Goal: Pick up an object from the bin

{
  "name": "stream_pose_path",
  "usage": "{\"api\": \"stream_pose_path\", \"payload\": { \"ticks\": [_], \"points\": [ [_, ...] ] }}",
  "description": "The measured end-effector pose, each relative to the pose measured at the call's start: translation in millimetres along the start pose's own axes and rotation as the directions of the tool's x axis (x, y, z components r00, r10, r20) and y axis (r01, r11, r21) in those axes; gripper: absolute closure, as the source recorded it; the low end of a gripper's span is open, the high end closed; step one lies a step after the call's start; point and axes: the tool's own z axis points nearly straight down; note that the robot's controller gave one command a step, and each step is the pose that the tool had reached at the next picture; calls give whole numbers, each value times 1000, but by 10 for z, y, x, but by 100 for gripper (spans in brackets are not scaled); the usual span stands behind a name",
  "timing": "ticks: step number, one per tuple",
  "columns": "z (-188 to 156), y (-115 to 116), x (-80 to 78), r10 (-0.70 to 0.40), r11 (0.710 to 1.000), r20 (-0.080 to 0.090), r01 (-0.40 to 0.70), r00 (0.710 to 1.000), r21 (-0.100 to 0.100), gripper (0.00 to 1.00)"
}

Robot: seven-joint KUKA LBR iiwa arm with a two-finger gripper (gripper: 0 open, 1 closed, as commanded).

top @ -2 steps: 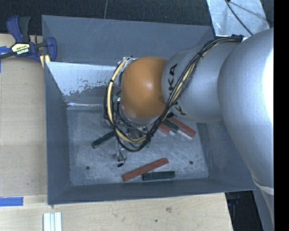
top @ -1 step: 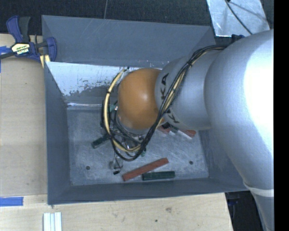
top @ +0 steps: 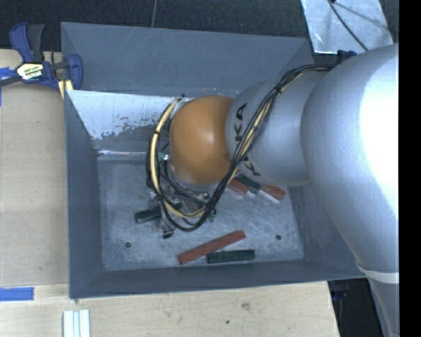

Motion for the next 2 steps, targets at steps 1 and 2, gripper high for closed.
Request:
{"api": "stream_pose_path", "payload": {
  "ticks": [1,2],
  "points": [
    [0,0,0,0,1000,0,0,1000,0,100],
    [-290,-1,1,1,1000,-4,-1,1000,1,100]
  ]
}}
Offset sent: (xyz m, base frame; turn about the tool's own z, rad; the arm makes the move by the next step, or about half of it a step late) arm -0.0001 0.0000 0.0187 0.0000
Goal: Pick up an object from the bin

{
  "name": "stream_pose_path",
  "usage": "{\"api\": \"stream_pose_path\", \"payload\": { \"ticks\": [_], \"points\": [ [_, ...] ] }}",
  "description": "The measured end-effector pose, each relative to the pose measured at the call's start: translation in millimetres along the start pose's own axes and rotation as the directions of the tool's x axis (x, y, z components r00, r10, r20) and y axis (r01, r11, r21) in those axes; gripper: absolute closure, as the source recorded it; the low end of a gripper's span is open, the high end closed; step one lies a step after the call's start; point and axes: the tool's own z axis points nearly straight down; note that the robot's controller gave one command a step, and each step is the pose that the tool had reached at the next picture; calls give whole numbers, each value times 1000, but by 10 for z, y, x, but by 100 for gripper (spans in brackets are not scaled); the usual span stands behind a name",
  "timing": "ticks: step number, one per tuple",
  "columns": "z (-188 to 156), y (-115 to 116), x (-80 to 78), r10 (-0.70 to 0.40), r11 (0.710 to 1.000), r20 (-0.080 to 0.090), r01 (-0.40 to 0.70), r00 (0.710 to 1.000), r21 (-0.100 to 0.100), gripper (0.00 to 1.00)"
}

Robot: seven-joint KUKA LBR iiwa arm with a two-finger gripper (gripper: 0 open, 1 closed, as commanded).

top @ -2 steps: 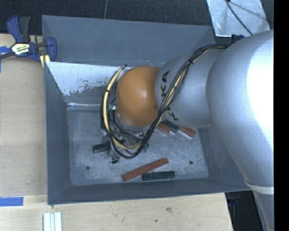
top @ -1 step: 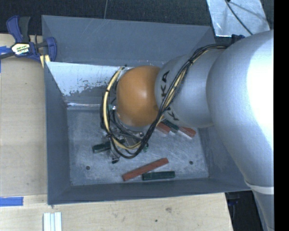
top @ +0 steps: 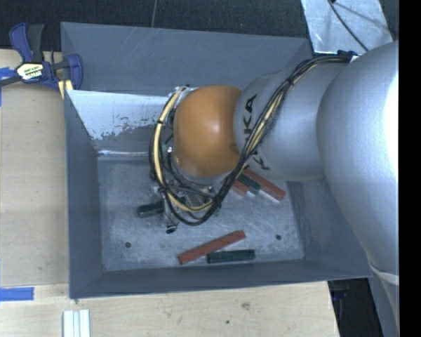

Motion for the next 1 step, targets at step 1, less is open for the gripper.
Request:
{"api": "stream_pose_path", "payload": {
  "ticks": [1],
  "points": [
    [-106,-1,-10,0,1000,3,0,1000,0,100]
  ]
}}
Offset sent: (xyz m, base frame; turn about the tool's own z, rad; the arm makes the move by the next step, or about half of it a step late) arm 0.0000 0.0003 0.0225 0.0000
